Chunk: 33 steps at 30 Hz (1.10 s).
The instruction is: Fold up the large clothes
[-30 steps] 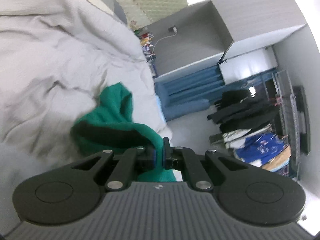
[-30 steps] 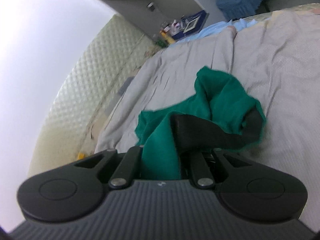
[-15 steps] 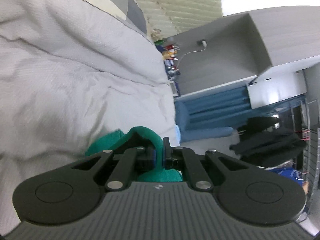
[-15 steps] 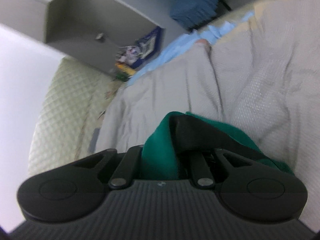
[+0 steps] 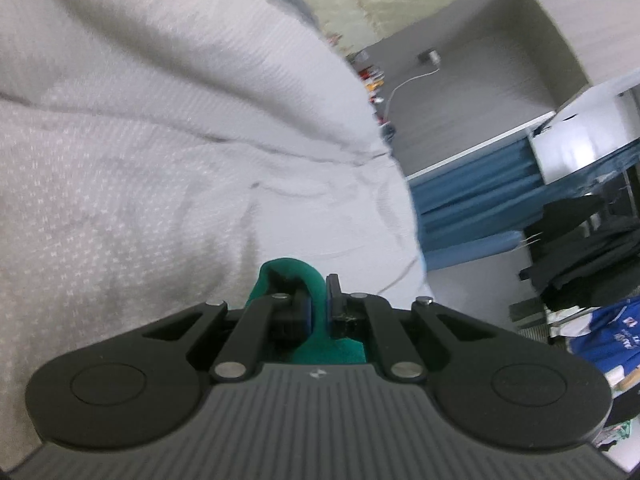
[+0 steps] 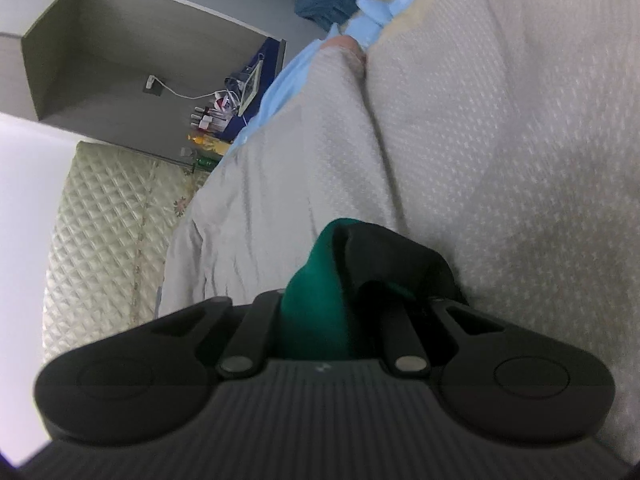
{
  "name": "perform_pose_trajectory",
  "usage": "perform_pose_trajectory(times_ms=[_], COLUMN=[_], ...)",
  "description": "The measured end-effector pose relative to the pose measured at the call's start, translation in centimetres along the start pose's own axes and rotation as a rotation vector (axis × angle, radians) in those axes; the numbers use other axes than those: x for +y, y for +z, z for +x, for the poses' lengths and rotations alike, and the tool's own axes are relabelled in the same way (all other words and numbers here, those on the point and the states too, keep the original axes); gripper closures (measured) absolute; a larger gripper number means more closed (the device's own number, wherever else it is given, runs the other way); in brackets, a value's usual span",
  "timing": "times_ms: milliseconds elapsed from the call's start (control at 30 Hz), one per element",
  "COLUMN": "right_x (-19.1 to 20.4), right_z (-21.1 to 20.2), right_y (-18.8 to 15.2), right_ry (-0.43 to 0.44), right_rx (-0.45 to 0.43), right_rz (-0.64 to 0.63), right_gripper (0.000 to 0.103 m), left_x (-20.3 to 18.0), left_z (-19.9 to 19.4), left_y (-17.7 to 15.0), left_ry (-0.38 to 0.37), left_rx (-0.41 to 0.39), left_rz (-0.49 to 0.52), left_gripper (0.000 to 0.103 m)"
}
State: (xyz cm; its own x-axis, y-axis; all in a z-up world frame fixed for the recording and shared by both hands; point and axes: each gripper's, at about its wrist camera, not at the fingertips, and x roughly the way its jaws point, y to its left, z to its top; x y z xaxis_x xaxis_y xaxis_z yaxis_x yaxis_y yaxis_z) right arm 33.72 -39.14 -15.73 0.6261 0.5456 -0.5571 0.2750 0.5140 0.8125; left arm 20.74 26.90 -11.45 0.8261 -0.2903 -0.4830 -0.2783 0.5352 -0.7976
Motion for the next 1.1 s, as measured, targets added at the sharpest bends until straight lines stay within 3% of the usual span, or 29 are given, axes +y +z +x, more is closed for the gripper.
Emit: perform_pose_trajectory(times_ms=[200,233,267,300,333,367,433,567,700,867,1000,1100], right_x=[0.4,0.7,1.1,1.5,2.0,2.4,3.3,5.3,7.4,9.9,11.3,11.3], right_z=[-1.2,-1.6,-2.1,-2.7,-3.4,-3.8,-4.7,-7.5,-10.9,-13.0,-11.7,-8.8], right_y=[-0.7,-1.0,-1.3,-1.8,-2.4,-2.6,-3.5,-5.2,-7.5,-11.9,-15.0,-16.4], right_ry=[0.03,0.028,0.024,0.024,0.019,0.013,0.0,-0.023,-0.046,-0.056,-0.063,-0.121], right_rx=[-0.024,-0.028,-0.035,-0.045,-0.058,-0.067,-0.083,-0.138,-0.232,-0.302,-0.229,-0.102], right_rz=[-0.011,-0.034,-0.055,-0.078,-0.104,-0.128,-0.178,-0.28,-0.388,-0.542,-0.678,-0.726], right_gripper=[0.087,0.084,0.083,0.077,0.066,0.058,0.026,0.025,0.024,0.024,0.025,0.027], left_x=[0.7,0.7,0.7,0.8,0.9,0.8,0.0,-2.3,-6.1,-8.8,-9.6,-9.7], left_z=[0.1,-0.5,-1.3,-2.0,-2.9,-3.8,-5.9,-9.9,-13.0,-13.5,-11.4,-9.3], left_y=[-0.1,-0.1,-0.2,-0.4,-0.6,-0.8,-1.2,-2.3,-5.6,-11.2,-14.5,-16.7], left_ry=[-0.038,-0.053,-0.067,-0.083,-0.099,-0.107,-0.108,-0.116,-0.053,-0.033,-0.032,0.02], left_rx=[0.021,0.028,0.032,0.032,0.028,0.022,-0.009,-0.079,-0.143,-0.097,0.009,0.073], left_rz=[-0.021,-0.018,-0.01,-0.006,-0.01,-0.007,0.032,0.128,0.343,0.502,0.568,0.634], left_gripper=[0.095,0.09,0.078,0.067,0.045,0.039,0.038,0.035,0.035,0.035,0.035,0.035])
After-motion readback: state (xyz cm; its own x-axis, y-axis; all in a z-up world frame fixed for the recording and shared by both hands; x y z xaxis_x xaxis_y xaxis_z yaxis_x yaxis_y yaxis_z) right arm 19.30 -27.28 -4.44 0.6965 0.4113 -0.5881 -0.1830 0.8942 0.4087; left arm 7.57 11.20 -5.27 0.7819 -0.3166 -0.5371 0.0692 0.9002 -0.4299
